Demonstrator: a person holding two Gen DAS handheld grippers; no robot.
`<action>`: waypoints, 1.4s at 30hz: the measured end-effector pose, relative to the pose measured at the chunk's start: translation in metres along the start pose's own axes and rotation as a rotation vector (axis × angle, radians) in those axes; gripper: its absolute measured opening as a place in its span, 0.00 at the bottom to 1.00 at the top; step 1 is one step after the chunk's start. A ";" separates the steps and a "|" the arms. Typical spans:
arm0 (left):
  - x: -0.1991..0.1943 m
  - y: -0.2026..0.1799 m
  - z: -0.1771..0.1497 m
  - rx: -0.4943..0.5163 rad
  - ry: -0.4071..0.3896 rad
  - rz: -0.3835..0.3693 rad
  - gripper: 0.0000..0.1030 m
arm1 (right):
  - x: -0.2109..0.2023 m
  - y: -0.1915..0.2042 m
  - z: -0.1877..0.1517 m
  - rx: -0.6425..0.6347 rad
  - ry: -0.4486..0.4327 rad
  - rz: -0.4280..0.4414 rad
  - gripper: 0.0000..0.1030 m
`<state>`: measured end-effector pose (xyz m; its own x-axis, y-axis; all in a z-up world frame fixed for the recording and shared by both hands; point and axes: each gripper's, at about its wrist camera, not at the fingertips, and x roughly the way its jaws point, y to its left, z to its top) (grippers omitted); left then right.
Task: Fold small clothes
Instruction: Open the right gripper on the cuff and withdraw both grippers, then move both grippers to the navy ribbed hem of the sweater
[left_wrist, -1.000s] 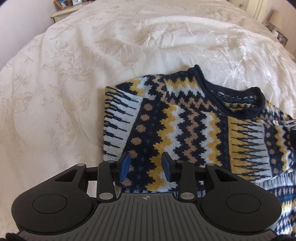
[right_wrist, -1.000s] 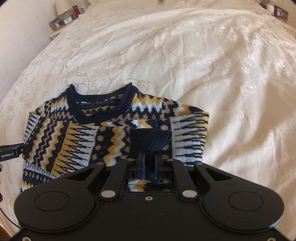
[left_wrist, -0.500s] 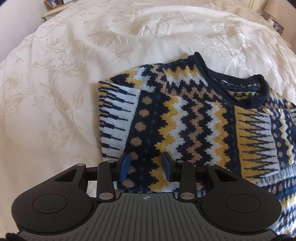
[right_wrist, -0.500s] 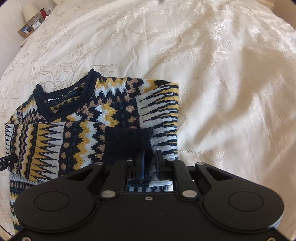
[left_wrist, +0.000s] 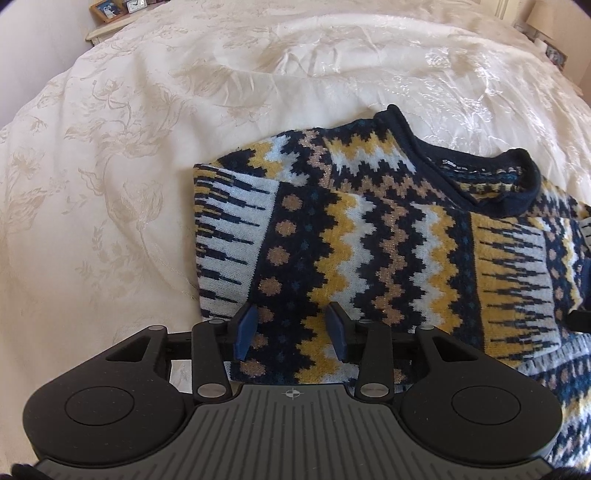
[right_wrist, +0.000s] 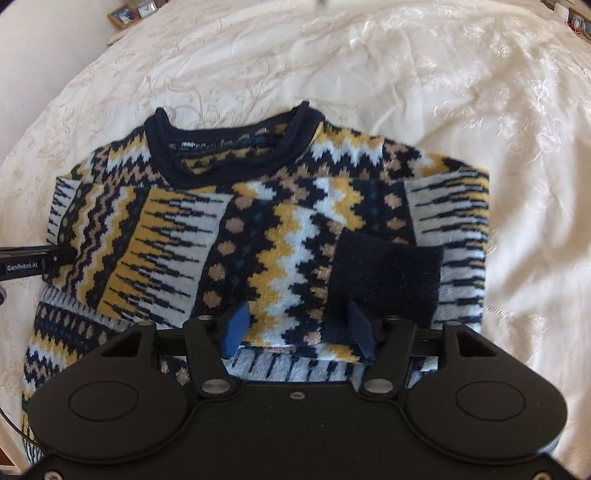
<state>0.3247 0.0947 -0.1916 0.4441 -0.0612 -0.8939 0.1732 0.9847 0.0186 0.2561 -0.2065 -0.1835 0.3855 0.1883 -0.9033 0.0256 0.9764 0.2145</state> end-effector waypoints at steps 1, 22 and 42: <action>0.001 0.000 0.000 0.003 -0.002 0.000 0.42 | 0.002 0.000 -0.002 -0.001 -0.003 -0.002 0.65; -0.044 -0.001 -0.045 -0.018 0.056 -0.041 0.61 | -0.035 -0.008 -0.034 0.030 -0.004 0.104 0.99; -0.119 -0.015 -0.165 -0.068 0.100 0.002 0.67 | -0.092 -0.020 -0.125 -0.071 0.024 0.157 0.99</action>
<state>0.1237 0.1138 -0.1593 0.3535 -0.0456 -0.9343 0.1109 0.9938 -0.0065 0.1048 -0.2298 -0.1514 0.3579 0.3403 -0.8695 -0.0990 0.9398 0.3271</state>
